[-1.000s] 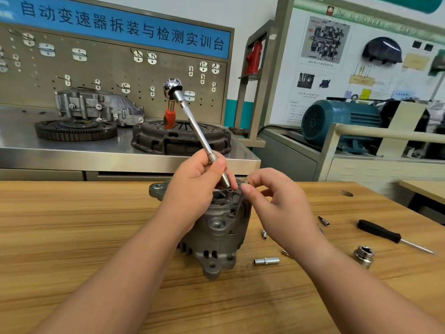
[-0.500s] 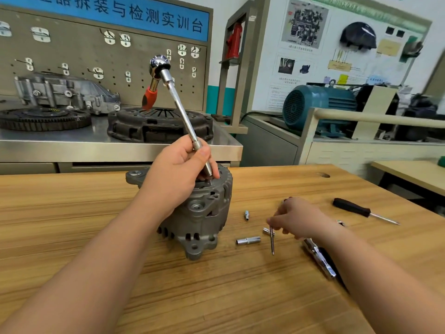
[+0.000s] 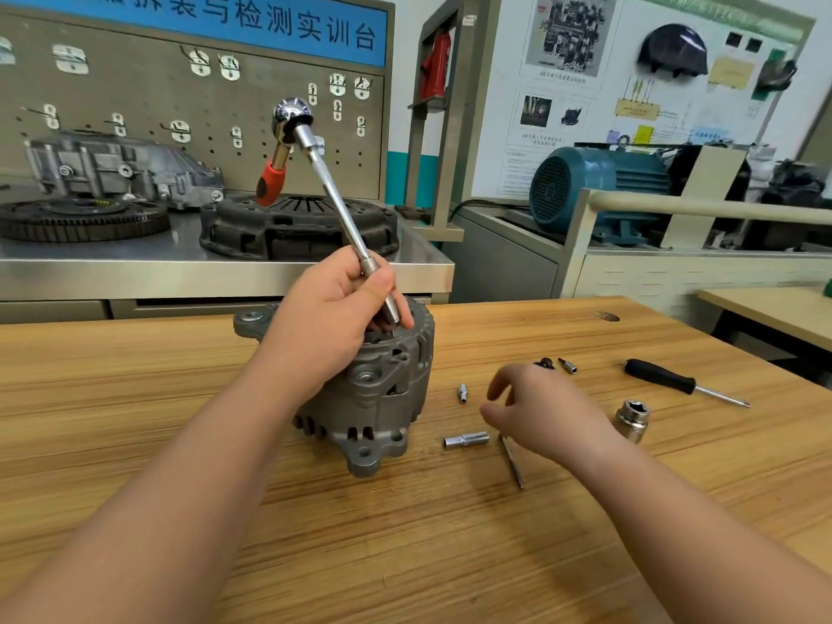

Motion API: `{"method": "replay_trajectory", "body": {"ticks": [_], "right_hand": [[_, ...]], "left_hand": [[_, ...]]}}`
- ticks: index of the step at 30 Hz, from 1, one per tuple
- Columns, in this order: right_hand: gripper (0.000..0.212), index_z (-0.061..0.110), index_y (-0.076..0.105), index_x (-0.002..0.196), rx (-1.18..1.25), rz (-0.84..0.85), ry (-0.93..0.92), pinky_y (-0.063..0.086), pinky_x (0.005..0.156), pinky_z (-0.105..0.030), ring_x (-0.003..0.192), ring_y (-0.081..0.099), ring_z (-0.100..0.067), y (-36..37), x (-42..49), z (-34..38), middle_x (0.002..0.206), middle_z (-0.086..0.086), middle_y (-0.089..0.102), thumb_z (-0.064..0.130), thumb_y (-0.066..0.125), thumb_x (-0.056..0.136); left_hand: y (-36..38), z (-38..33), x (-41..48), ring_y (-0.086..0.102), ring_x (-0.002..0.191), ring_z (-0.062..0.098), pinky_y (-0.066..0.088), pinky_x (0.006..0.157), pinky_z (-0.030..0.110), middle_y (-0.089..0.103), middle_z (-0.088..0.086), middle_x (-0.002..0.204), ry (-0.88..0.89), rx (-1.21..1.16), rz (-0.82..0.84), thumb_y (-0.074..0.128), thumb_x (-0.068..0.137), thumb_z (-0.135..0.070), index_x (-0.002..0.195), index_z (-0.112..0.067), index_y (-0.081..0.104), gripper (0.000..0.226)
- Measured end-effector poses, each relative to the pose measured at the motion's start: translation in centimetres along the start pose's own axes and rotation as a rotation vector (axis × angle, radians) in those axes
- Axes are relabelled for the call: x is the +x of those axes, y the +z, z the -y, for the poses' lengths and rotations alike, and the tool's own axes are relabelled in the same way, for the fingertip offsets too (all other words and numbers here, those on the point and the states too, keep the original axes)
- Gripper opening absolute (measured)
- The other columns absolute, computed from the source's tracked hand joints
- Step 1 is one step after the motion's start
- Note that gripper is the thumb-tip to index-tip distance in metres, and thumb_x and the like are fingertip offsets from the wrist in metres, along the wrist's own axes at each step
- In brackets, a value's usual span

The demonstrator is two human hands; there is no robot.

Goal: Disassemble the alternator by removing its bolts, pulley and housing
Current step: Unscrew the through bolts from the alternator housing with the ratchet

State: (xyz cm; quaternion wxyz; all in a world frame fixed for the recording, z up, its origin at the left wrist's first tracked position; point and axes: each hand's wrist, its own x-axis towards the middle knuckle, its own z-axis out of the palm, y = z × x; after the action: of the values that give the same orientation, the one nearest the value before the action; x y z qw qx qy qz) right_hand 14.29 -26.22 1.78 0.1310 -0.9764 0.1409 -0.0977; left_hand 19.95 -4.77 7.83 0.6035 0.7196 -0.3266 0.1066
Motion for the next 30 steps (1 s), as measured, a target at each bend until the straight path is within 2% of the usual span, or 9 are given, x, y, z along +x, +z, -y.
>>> {"method": "replay_trajectory", "body": {"ticks": [3,6,8,13,19,22,25,27,30], "right_hand": [[0.019,0.034,0.061,0.106,-0.009,-0.044,-0.155,0.055,0.075,-0.031,0.09,0.058,-0.008,-0.3,-0.3,1.2,0.091,0.013,0.062,0.041,0.06,0.088],[0.031,0.035,0.061,0.118,-0.089,0.116,-0.245,0.049,0.089,-0.034,0.109,0.053,-0.014,0.6,-0.5,1.4,0.115,0.008,0.057,0.046,0.061,0.089],[0.031,0.034,0.063,0.117,-0.091,0.19,-0.28,0.047,0.09,-0.032,0.11,0.054,-0.016,1.4,-0.7,1.2,0.118,0.006,0.055,0.047,0.062,0.089],[0.02,0.03,0.067,0.11,-0.144,0.16,-0.387,0.05,0.087,-0.034,0.106,0.056,-0.017,2.1,-1.1,0.5,0.112,0.004,0.055,0.035,0.06,0.092],[0.023,0.029,0.063,0.114,-0.193,0.2,-0.451,0.047,0.092,-0.029,0.113,0.052,-0.013,1.5,-1.1,-0.7,0.121,0.007,0.052,0.027,0.058,0.092],[0.033,0.032,0.058,0.122,0.021,0.103,-0.435,0.042,0.098,-0.024,0.116,0.048,-0.006,1.0,-1.0,-0.2,0.126,0.013,0.051,0.028,0.061,0.09],[0.041,0.038,0.051,0.126,0.458,-0.042,-0.392,0.045,0.096,-0.023,0.116,0.049,0.003,-0.6,-0.1,1.6,0.126,0.021,0.053,0.026,0.065,0.089],[0.046,0.043,0.045,0.127,0.702,0.0,-0.398,0.044,0.093,-0.016,0.121,0.046,0.004,-1.8,0.8,3.4,0.129,0.024,0.05,0.024,0.064,0.09],[0.047,0.038,0.044,0.134,0.783,0.123,-0.421,0.037,0.105,-0.027,0.13,0.041,-0.003,-2.8,2.2,5.6,0.139,0.015,0.047,0.025,0.061,0.092]], "left_hand": [[0.0,0.0,0.0,0.059,0.064,0.004,0.047,0.067,0.023,0.071,-0.007,0.069,-0.007,-0.001,0.014,0.044,0.101,-0.021,0.081,-0.024,0.056,0.023],[0.0,-0.1,-0.1,0.059,0.064,0.006,0.048,0.069,0.027,0.071,-0.007,0.069,-0.008,0.003,0.03,0.044,0.101,-0.022,0.082,-0.024,0.056,0.023],[0.0,-0.1,-0.1,0.059,0.063,0.005,0.047,0.069,0.027,0.071,-0.007,0.069,-0.01,0.007,0.038,0.044,0.101,-0.022,0.082,-0.024,0.056,0.023],[-0.1,-0.2,-0.1,0.059,0.061,0.002,0.047,0.067,0.024,0.072,-0.007,0.07,-0.018,0.01,0.05,0.044,0.101,-0.023,0.083,-0.024,0.056,0.022],[-0.2,-0.3,-0.1,0.059,0.06,0.0,0.048,0.062,0.015,0.072,-0.007,0.069,-0.016,-0.007,0.059,0.044,0.101,-0.021,0.083,-0.024,0.055,0.021],[-0.2,-0.4,-0.2,0.059,0.06,0.002,0.049,0.062,0.015,0.072,-0.006,0.07,-0.031,-0.018,0.064,0.044,0.101,-0.02,0.083,-0.023,0.055,0.021],[-0.4,-0.7,-0.3,0.059,0.061,0.004,0.049,0.061,0.016,0.072,-0.005,0.07,-0.035,-0.014,0.094,0.044,0.101,-0.019,0.084,-0.021,0.055,0.021],[-0.5,-0.8,-0.3,0.059,0.062,0.004,0.048,0.061,0.014,0.072,-0.003,0.069,-0.033,-0.033,0.118,0.043,0.101,-0.016,0.083,-0.019,0.054,0.021],[-0.9,-1.0,-0.3,0.06,0.061,0.004,0.048,0.06,0.014,0.071,-0.001,0.066,-0.052,-0.091,0.118,0.042,0.102,-0.014,0.083,-0.016,0.055,0.023]]}}
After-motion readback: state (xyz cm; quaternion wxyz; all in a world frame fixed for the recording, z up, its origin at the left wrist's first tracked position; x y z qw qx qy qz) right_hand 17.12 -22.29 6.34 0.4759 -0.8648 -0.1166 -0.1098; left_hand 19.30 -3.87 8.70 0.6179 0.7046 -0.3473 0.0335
